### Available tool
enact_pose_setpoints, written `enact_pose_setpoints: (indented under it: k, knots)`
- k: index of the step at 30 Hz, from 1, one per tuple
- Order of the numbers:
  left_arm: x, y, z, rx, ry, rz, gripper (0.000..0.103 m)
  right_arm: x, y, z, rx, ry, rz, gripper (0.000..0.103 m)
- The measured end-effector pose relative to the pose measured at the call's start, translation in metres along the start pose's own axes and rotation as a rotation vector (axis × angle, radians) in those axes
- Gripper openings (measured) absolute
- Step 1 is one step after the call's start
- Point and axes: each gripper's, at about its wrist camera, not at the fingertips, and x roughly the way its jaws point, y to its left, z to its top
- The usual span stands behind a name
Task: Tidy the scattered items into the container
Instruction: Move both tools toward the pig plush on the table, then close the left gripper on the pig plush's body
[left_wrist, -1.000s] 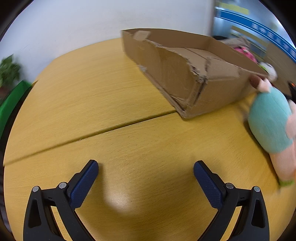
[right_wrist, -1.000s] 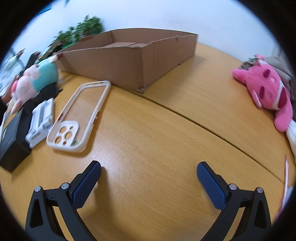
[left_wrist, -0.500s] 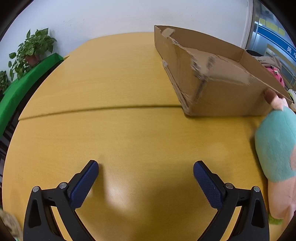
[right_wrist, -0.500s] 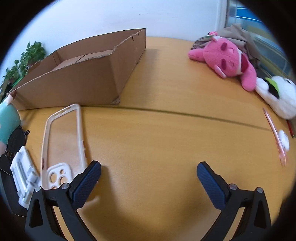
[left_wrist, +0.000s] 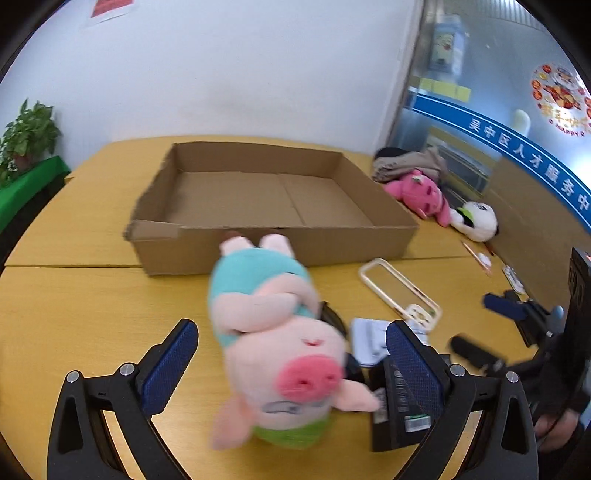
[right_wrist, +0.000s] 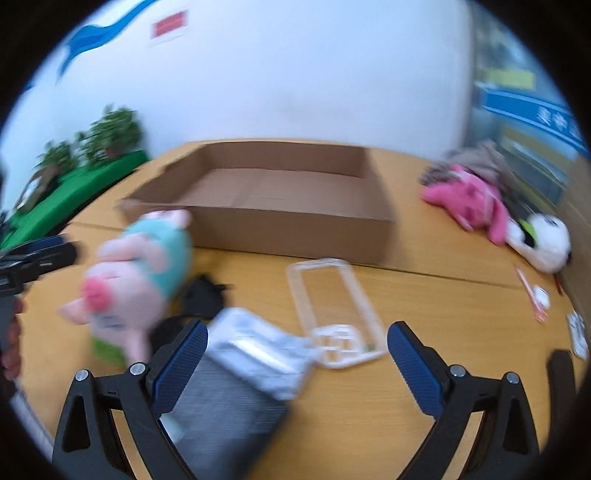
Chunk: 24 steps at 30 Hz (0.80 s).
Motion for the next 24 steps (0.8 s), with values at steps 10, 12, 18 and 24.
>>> enact_pose_setpoints:
  k: [10,12,18,24]
  knots:
    - [0.017,-0.001,-0.013,-0.048,0.028,0.046,0.103,0.009,0.067,-0.014,-0.036,0.111,0.112,0.099]
    - [0.022,0.007,-0.010,-0.073,0.025,0.064,0.103,0.009,0.073,-0.014,-0.050,0.107,0.108,0.099]
    - [0.043,0.023,-0.008,-0.098,0.063,0.094,0.103,0.016,0.087,-0.011,-0.065,0.116,0.110,0.099]
    - [0.061,0.036,-0.005,-0.119,0.100,0.067,0.103,0.025,0.096,-0.007,-0.068,0.132,0.110,0.099]
